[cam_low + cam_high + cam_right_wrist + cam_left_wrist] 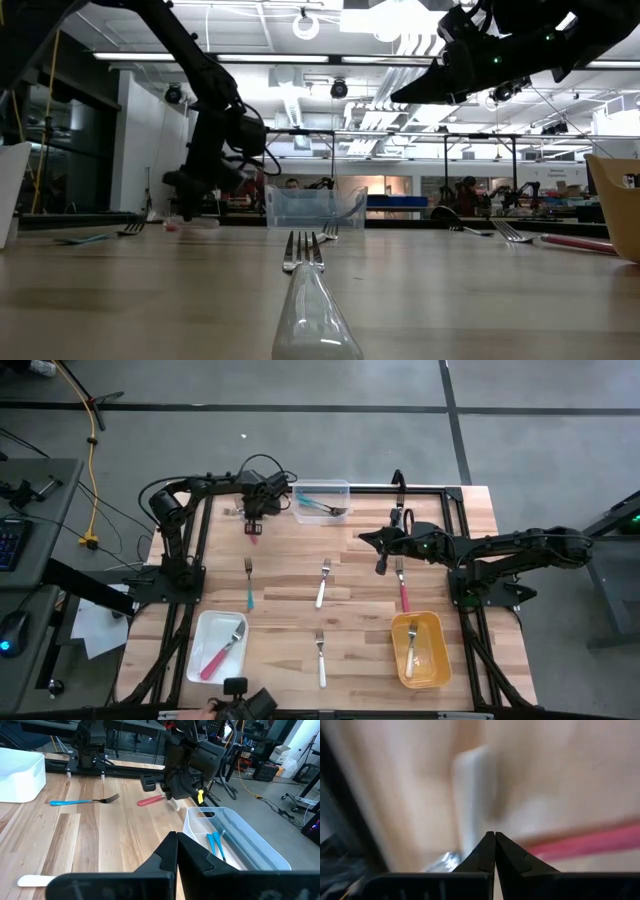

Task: Sort silverware by color (type)
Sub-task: Put the white fork into the yellow bin

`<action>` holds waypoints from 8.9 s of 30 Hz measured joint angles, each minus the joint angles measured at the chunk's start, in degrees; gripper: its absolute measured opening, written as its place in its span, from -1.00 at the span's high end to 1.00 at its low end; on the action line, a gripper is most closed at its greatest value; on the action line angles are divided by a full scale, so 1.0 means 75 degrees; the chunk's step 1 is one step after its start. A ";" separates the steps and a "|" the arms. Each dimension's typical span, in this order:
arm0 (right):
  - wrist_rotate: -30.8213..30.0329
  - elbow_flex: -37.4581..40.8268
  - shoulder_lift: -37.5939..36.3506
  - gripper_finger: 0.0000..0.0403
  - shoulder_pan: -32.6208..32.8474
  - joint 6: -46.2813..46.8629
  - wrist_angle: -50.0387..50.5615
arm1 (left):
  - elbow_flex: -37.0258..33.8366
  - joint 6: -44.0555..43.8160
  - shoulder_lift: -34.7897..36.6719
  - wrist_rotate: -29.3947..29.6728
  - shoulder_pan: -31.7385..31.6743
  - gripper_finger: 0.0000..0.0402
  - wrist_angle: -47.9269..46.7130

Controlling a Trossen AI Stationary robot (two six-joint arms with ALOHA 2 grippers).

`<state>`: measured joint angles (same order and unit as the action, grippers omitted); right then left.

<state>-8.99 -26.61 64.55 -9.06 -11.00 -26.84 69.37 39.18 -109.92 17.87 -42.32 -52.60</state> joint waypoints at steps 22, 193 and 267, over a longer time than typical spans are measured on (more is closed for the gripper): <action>0.0077 0.0000 0.0000 1.00 0.0000 -0.0032 -0.0001 | -0.0001 -0.3083 0.0201 0.0371 0.0063 0.41 -0.0405; 0.0428 0.0000 0.0000 1.00 0.0001 -0.0140 -0.0109 | 0.0013 -0.1186 -0.0443 -0.0699 0.2362 0.76 -0.0110; -0.0571 0.0149 0.2687 0.43 0.1364 0.1670 -0.1857 | -0.0829 -0.2386 0.1827 -0.2027 0.2307 0.89 0.1241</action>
<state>-13.28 -25.50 84.71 1.17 1.52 -40.77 63.16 21.28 -96.22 2.66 -25.02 -43.29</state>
